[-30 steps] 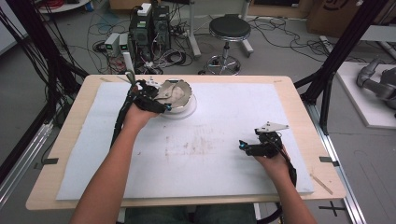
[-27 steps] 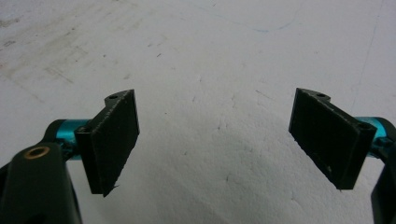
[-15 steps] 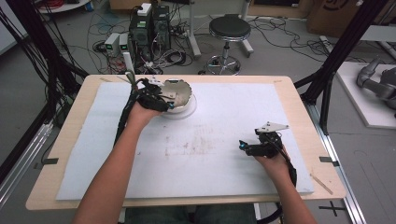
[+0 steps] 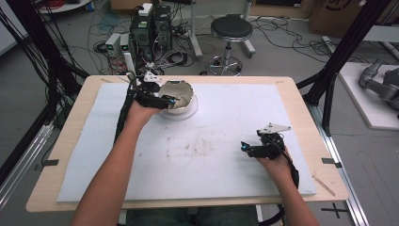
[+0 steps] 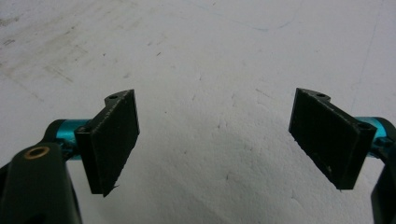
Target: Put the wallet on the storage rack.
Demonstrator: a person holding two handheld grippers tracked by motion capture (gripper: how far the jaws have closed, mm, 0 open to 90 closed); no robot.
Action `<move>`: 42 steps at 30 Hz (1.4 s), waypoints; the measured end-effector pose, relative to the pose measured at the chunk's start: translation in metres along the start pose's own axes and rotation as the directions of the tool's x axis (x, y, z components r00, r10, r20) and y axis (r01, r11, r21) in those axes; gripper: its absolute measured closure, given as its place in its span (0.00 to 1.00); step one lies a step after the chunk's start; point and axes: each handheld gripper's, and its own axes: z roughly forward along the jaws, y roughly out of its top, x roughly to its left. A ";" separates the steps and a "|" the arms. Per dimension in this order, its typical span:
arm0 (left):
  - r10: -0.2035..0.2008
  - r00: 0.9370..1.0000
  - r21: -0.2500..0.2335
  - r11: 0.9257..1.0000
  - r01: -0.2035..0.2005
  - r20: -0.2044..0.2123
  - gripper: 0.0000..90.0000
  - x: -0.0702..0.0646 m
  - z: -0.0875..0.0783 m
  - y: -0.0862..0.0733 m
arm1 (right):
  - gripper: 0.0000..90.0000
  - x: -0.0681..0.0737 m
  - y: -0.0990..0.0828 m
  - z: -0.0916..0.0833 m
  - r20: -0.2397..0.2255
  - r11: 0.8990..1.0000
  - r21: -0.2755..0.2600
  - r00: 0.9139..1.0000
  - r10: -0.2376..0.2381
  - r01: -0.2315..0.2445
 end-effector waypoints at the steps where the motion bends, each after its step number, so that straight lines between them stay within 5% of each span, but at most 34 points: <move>1: -0.001 1.000 -0.005 1.000 0.001 0.003 0.26 0.000 -0.002 0.000 | 0.18 0.000 0.000 0.000 0.000 1.000 0.000 1.000 0.001 -0.001; 10: -0.015 1.000 -0.018 1.000 0.015 0.016 0.23 0.001 -0.023 -0.013 | 0.18 0.000 0.000 -0.001 0.003 1.000 -0.003 1.000 -0.004 0.004; 20: 0.018 0.999 -0.023 1.000 -0.019 -0.032 0.22 -0.003 -0.047 -0.030 | 0.18 0.000 0.000 -0.001 0.005 1.000 -0.007 1.000 -0.002 0.002; 42: -0.063 0.998 -0.082 0.994 0.066 0.030 0.22 0.000 -0.086 -0.116 | 0.18 -0.003 -0.002 -0.004 0.016 1.000 -0.012 1.000 0.019 -0.018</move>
